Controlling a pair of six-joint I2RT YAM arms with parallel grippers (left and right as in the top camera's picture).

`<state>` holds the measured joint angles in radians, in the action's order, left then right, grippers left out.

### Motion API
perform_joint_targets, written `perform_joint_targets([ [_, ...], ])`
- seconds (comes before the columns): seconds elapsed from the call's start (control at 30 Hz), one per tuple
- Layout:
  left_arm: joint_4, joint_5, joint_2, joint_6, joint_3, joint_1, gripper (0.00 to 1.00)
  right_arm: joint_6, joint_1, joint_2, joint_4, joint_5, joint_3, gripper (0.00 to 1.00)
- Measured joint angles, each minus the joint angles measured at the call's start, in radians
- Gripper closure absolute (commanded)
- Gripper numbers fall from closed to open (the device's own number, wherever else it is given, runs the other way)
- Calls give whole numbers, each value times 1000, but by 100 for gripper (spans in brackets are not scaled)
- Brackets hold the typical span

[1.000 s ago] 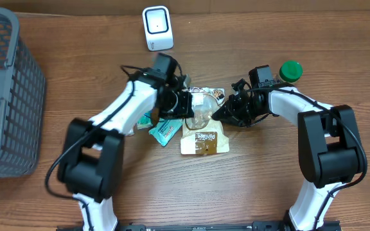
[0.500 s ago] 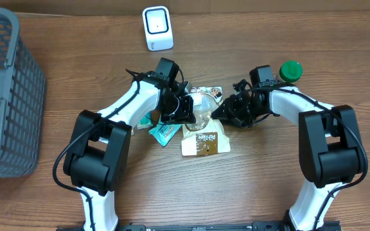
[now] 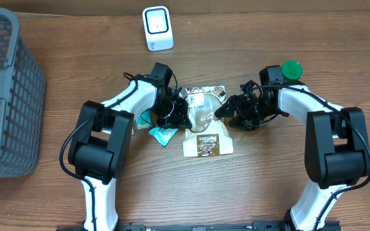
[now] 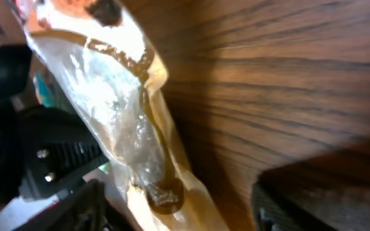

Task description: Scan the item barcode

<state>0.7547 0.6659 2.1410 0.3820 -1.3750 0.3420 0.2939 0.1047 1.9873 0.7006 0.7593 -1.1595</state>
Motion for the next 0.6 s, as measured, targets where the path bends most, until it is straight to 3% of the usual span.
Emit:
perform_joint_targets([
  [0.5,18,9,3,-23,0,-15,96,41,69,2,-164,102,63,25],
  [0.6,19,8,3,-22,0,-16,96,78,108,3,-215,104,66,31],
])
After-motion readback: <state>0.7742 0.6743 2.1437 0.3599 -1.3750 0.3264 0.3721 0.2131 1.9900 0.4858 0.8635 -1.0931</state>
